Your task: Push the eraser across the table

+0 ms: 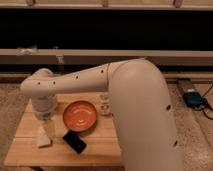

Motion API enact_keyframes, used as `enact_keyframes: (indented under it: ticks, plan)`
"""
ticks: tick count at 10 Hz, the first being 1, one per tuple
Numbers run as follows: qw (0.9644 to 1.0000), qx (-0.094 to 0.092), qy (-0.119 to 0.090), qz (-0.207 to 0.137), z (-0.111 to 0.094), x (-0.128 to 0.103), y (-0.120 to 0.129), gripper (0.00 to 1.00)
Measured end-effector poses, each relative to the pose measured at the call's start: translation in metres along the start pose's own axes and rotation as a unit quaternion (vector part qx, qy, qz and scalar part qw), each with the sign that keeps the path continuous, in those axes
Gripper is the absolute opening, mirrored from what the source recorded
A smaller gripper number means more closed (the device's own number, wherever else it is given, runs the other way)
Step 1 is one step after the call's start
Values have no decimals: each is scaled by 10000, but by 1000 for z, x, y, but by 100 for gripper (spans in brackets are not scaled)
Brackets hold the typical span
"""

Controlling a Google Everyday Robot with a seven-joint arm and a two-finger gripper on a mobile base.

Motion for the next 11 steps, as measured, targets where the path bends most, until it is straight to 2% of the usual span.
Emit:
enact_keyframes:
  ticks: [2, 3, 4, 6, 9, 10, 11]
  plan:
    - [10000, 7, 32, 3, 1, 1, 1, 80]
    - [9999, 70, 97, -33, 2, 3, 0, 79]
    - [9994, 261, 176, -124, 6, 2, -2, 74]
    - [9980, 533, 297, -189, 15, 2, -5, 52]
    - [9967, 669, 397, -248, 31, 2, -9, 23]
    - [9963, 683, 437, -277, 37, 3, -11, 12]
    - [9962, 673, 475, -293, 43, 4, -13, 5]
